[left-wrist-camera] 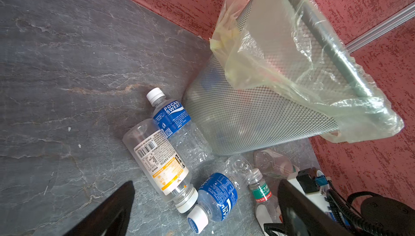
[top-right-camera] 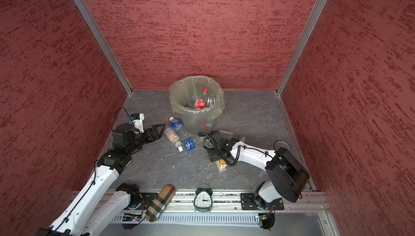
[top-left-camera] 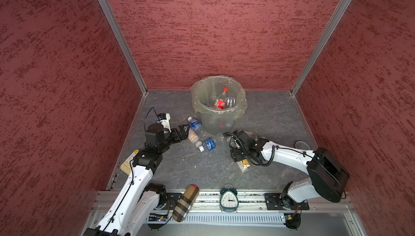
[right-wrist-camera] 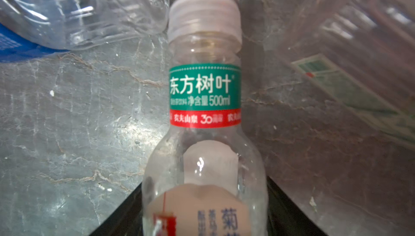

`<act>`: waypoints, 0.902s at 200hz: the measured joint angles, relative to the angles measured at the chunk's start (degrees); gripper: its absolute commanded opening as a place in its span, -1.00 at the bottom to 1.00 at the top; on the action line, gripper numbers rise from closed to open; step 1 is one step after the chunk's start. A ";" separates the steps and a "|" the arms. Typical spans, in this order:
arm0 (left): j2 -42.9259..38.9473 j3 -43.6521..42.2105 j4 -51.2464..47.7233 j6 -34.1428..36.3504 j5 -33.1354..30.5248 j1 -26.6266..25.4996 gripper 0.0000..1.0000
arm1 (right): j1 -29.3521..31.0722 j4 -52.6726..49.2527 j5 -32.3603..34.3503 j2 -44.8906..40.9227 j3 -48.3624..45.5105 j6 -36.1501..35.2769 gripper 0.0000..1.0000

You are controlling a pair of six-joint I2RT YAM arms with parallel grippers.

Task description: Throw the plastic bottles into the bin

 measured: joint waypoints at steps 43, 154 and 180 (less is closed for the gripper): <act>0.28 -0.52 0.00 -0.26 0.63 0.52 0.99 | 1.22 -1.09 1.68 1.64 0.09 0.31 0.29; 0.13 -0.52 -0.11 -0.37 1.49 0.55 0.99 | 2.38 -1.60 3.91 -0.98 -0.35 1.66 -0.38; -0.50 -0.52 -0.39 -0.37 1.44 0.37 0.99 | 2.56 -1.64 4.44 -4.76 -1.20 2.32 -0.45</act>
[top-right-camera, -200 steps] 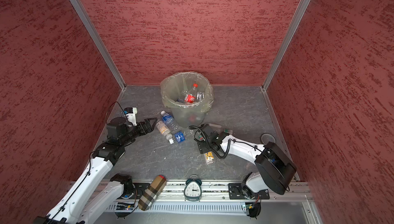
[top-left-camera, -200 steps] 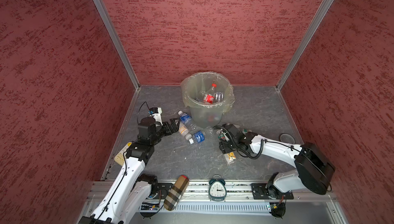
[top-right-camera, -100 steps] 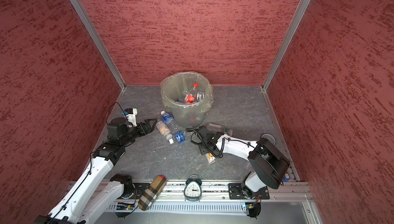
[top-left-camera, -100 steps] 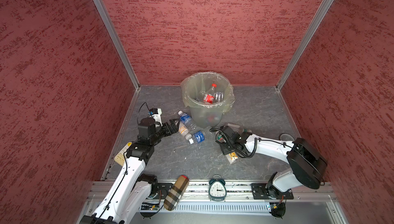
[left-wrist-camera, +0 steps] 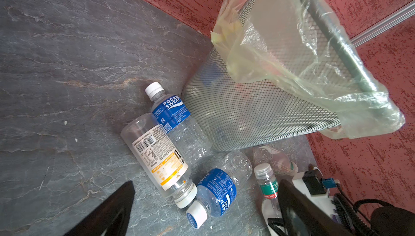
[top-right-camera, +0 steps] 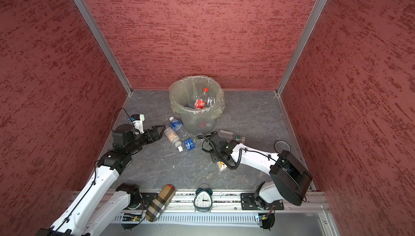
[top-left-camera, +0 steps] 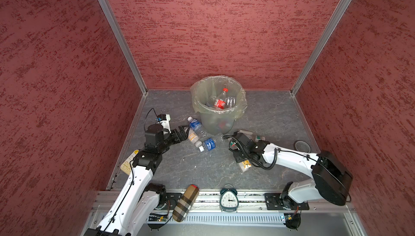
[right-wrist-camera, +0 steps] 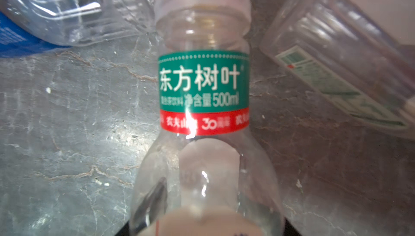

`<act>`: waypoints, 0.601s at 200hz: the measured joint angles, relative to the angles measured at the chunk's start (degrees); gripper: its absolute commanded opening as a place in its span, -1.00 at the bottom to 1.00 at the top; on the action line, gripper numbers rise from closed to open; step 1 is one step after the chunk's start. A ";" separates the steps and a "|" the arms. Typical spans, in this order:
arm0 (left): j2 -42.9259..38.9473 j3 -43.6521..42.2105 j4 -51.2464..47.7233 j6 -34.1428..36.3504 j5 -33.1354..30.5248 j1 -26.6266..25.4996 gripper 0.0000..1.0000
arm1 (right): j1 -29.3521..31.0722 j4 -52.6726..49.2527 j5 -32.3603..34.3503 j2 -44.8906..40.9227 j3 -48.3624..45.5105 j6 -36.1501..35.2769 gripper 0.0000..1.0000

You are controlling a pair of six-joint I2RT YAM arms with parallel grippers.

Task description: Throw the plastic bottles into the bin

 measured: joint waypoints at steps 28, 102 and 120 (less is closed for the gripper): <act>-0.44 0.00 -0.63 0.00 -0.17 -0.79 0.99 | 0.59 -0.02 0.39 -3.56 -1.03 0.83 -0.47; -1.27 0.00 -2.54 0.20 -2.10 -3.56 0.99 | 3.76 -2.54 2.93 -13.86 -3.10 3.48 -0.55; -1.64 0.00 -2.82 0.44 -2.64 -4.37 0.99 | 4.33 -3.10 4.04 -16.74 -3.54 4.42 -0.56</act>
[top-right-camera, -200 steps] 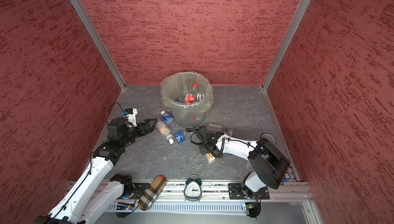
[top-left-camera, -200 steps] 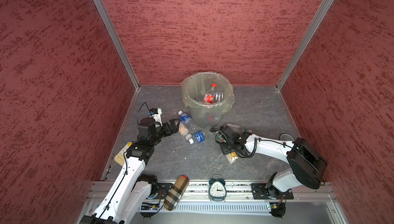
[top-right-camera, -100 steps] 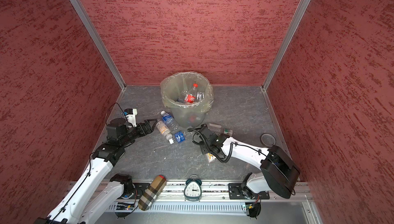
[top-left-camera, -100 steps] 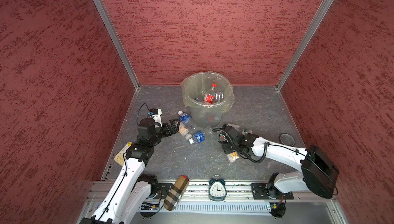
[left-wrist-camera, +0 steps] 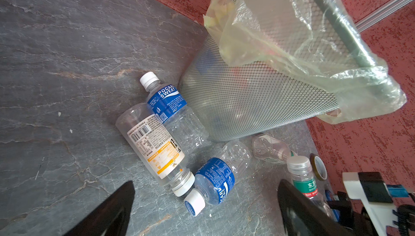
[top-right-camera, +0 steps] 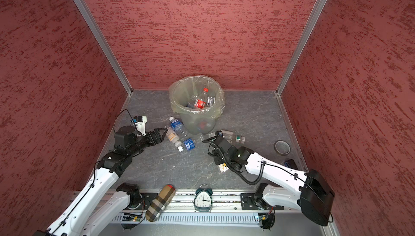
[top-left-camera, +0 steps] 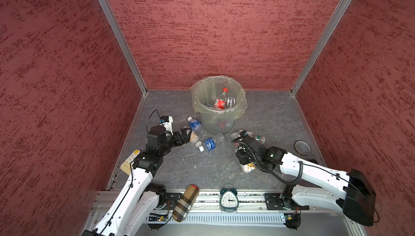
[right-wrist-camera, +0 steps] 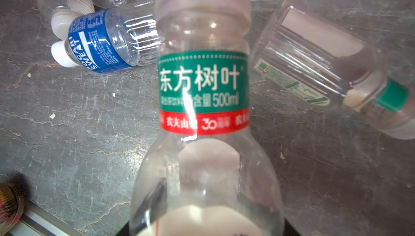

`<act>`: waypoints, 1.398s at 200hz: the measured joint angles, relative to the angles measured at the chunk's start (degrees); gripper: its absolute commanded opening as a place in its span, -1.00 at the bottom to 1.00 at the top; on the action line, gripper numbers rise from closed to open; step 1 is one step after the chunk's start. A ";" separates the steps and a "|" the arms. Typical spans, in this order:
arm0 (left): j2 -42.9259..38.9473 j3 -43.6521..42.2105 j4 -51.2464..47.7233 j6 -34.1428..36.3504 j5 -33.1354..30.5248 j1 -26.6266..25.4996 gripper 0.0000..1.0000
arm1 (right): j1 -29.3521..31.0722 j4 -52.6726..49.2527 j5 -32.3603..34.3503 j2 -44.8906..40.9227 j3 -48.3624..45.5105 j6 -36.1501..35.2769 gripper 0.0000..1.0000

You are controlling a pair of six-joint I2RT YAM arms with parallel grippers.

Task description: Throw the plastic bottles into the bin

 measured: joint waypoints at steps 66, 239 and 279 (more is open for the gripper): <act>-1.73 0.11 -0.68 0.66 -1.97 -2.84 0.99 | 1.95 -1.36 4.00 -9.38 -2.67 3.52 -0.58; -2.38 0.15 -3.32 1.64 -6.40 -7.80 0.99 | 13.88 1.14 14.69 -23.67 -5.25 4.04 -0.52; -2.75 -1.66 -3.74 1.44 -6.75 -9.16 0.99 | 16.46 3.43 17.33 -23.85 -5.25 2.32 -0.52</act>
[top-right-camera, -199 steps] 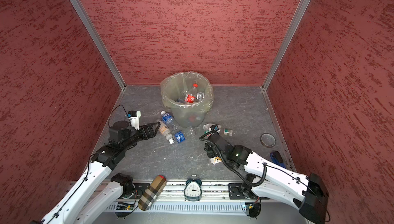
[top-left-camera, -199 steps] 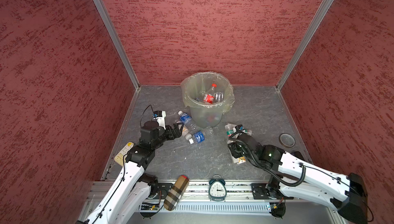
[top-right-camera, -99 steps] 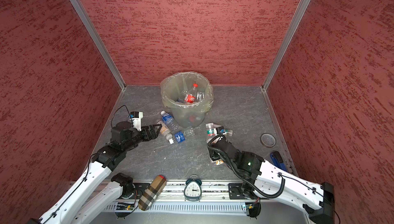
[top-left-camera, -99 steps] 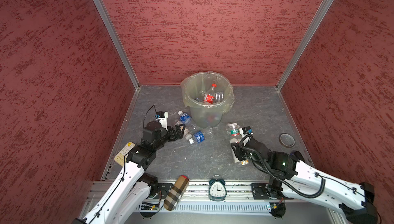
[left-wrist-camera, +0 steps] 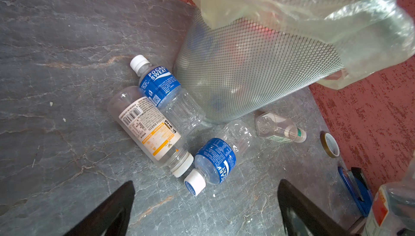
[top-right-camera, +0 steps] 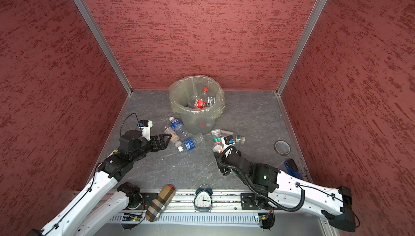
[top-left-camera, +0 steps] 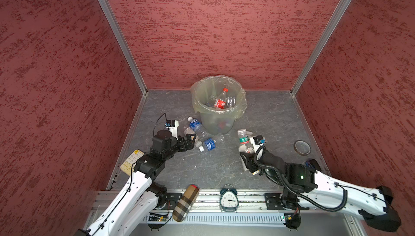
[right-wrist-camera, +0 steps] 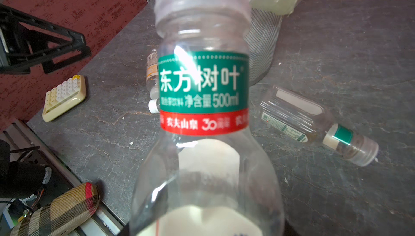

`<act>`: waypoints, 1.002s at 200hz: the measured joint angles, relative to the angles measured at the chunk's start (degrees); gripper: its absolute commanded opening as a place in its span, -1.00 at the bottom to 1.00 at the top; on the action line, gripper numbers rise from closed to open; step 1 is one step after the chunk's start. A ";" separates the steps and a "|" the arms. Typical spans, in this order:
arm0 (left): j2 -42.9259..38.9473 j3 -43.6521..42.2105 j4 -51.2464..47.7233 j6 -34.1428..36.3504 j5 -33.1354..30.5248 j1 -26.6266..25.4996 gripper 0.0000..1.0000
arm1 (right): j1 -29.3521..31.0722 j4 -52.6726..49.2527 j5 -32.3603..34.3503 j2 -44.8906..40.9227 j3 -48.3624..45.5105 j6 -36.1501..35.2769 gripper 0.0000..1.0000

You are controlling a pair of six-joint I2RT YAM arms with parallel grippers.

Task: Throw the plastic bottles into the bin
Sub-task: 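Raise the green-labelled bottle and carry it over the bin with the right gripper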

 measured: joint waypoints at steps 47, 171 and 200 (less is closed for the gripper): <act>0.35 -1.51 -0.17 -0.37 -0.28 -0.85 0.99 | 1.42 1.62 2.54 -0.35 0.70 -2.43 -0.52; 2.75 -3.13 0.57 -0.42 -1.18 -2.32 0.99 | 2.95 0.68 9.33 -0.59 9.51 -5.16 -0.53; 3.08 -3.13 0.87 -0.39 -1.22 -2.64 0.99 | 2.97 0.09 11.43 1.40 13.88 -6.71 -0.54</act>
